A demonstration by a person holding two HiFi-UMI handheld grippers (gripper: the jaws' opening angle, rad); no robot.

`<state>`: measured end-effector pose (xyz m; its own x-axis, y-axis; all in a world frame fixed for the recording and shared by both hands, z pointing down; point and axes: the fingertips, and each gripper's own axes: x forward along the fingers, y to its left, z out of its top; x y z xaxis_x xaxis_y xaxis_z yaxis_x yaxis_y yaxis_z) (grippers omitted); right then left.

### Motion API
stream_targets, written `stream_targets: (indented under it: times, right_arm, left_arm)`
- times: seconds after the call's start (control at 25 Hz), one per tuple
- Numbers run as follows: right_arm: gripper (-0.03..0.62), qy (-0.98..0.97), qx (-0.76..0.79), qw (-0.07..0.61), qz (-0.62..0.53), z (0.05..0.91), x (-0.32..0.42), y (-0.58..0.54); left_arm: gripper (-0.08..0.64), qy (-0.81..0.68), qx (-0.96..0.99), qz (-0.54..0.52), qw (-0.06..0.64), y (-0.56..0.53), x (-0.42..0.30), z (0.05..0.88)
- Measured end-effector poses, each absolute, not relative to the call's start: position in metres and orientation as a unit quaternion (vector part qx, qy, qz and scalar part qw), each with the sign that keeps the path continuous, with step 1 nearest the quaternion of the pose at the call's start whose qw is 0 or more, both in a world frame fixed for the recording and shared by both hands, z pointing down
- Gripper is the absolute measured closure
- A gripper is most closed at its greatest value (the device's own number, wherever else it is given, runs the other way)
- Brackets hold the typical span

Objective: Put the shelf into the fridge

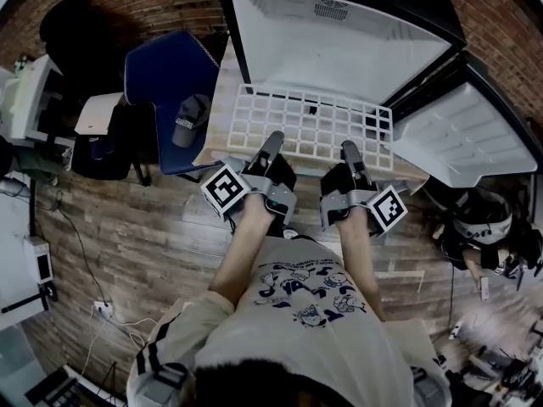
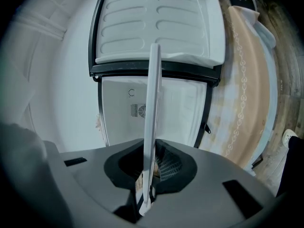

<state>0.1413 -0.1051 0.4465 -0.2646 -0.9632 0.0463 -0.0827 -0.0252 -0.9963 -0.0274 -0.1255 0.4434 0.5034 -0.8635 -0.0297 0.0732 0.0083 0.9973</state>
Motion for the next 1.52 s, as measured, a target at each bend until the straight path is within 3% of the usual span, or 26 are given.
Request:
stream_targets:
  times: [1.52]
  right_arm:
    - [0.541,0.559,-0.466,0.422,-0.541,0.441,0.157,-0.177]
  left_arm:
    - [0.522,-0.312,0.601,-0.357,0.643,-0.198,-0.011,0.441]
